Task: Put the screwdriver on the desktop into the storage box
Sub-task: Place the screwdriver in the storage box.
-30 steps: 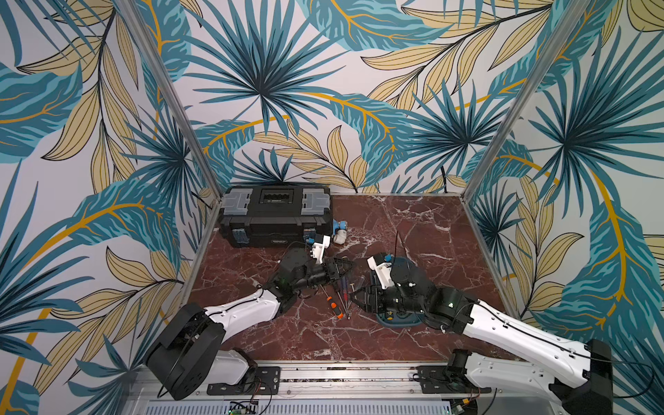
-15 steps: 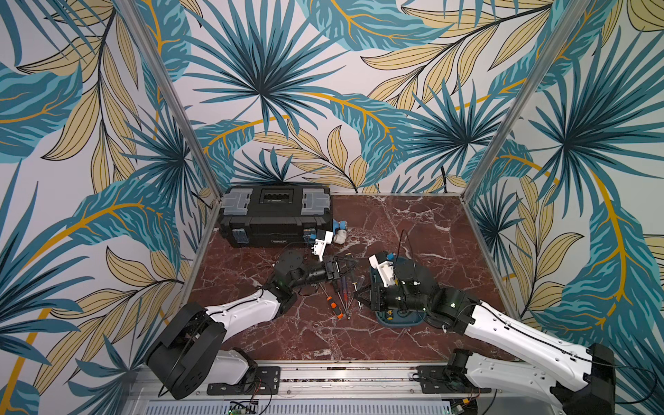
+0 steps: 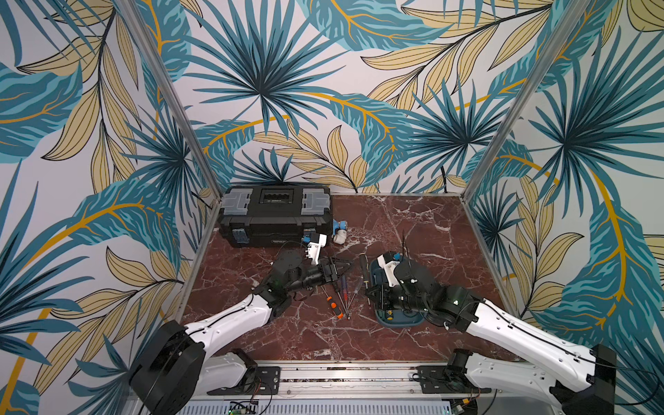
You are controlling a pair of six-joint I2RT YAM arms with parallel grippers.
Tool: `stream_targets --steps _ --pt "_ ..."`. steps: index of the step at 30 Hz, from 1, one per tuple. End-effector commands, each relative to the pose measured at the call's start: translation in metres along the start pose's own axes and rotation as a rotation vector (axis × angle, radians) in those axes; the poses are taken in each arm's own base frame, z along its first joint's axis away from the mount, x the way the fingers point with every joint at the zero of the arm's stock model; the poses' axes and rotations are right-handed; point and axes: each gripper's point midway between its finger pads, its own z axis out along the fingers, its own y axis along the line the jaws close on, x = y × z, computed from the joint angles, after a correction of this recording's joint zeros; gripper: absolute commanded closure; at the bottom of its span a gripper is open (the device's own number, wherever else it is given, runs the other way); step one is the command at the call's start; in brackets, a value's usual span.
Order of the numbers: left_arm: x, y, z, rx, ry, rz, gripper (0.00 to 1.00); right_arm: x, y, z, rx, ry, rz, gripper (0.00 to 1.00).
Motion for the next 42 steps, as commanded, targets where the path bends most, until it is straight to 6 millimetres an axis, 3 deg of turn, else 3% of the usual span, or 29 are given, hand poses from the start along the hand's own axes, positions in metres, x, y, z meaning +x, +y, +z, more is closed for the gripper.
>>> stream_targets --steps 1,6,12,21,31,32,35,38,40,42 --pt "-0.015 0.01 -0.018 -0.2 -0.061 0.108 0.4 0.005 -0.053 -0.003 0.267 0.03 -0.033 1.0" --pt "-0.026 0.026 -0.045 -0.374 -0.13 0.165 0.33 0.008 -0.083 -0.006 0.428 0.073 -0.08 1.0" --pt "-0.024 0.033 -0.049 -0.423 -0.12 0.169 0.33 0.01 -0.096 -0.003 0.495 0.112 -0.126 1.0" --pt "-0.016 0.052 -0.043 -0.502 -0.06 0.161 0.34 0.007 -0.117 0.003 0.586 0.136 -0.139 1.0" --pt "0.008 0.07 -0.017 -0.571 0.035 0.175 0.33 0.011 -0.134 0.021 0.662 0.208 -0.176 1.0" --pt "0.009 0.069 -0.014 -0.57 0.042 0.179 0.33 0.011 -0.135 0.022 0.669 0.214 -0.177 0.97" --pt "0.011 0.068 -0.007 -0.57 0.052 0.183 0.33 0.012 -0.138 0.027 0.685 0.23 -0.183 0.73" --pt "0.013 0.07 -0.002 -0.584 0.065 0.193 0.31 0.011 -0.138 0.027 0.69 0.227 -0.182 0.57" --pt "0.014 0.074 0.0 -0.606 0.073 0.2 0.3 0.009 -0.135 0.026 0.68 0.221 -0.177 0.5" --pt "0.017 0.082 0.0 -0.65 0.095 0.205 0.3 0.008 -0.131 0.023 0.664 0.217 -0.164 0.49"
